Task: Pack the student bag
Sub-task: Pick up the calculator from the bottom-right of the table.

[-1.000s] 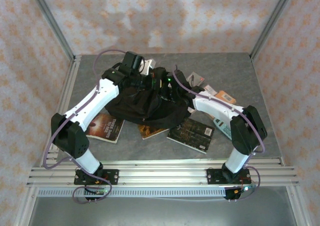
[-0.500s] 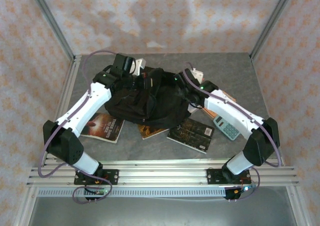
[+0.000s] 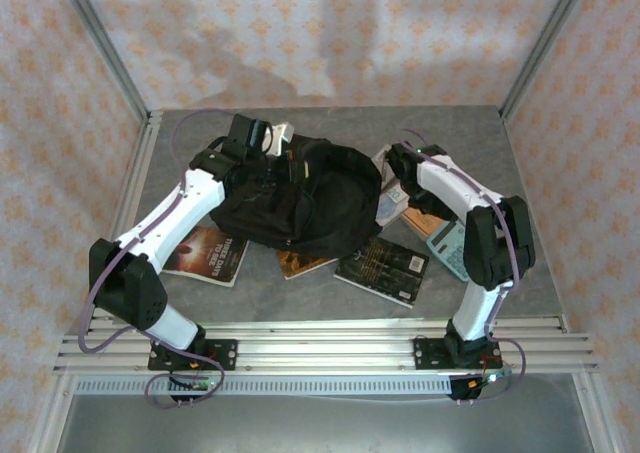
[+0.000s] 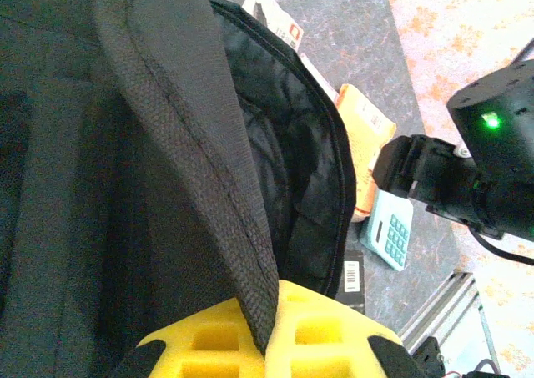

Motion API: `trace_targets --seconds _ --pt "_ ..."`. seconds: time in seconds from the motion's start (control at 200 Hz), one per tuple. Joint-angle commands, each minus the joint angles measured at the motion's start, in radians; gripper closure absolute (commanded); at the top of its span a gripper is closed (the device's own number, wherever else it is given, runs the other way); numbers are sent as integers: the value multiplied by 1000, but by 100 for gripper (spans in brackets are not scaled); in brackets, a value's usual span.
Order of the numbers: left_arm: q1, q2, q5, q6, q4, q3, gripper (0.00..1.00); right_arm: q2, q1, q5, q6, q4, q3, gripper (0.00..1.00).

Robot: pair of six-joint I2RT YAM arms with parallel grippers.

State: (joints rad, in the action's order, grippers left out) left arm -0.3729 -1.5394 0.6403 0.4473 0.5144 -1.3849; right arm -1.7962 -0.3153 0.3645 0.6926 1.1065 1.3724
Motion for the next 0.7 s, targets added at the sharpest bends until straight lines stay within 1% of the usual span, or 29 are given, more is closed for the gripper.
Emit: trace_targets --seconds 0.0,0.04,0.125,0.19,0.275,0.355,0.535,0.656,0.696 --pt "-4 47 28 10 -24 7 100 39 47 -119 -97 -124 -64 24" --pt "-4 48 30 11 -24 7 100 53 71 -143 -110 -163 -89 20" --pt "-4 51 35 13 -25 7 100 62 114 -188 -111 -213 -123 20" --pt "-4 54 39 16 -29 9 100 44 136 -209 -94 -217 -123 25" --pt "-4 57 41 18 -29 7 100 6 150 -217 -76 -214 -116 34" --pt "-4 60 41 18 -29 7 100 -21 160 -210 -58 -214 -123 38" --pt "-4 61 42 16 -28 6 100 -52 193 -243 -42 -254 -170 45" --pt "-3 58 42 16 -27 6 100 -63 196 -247 -40 -257 -183 49" --pt "-3 58 41 16 -26 6 100 -60 196 -242 -38 -257 -189 52"
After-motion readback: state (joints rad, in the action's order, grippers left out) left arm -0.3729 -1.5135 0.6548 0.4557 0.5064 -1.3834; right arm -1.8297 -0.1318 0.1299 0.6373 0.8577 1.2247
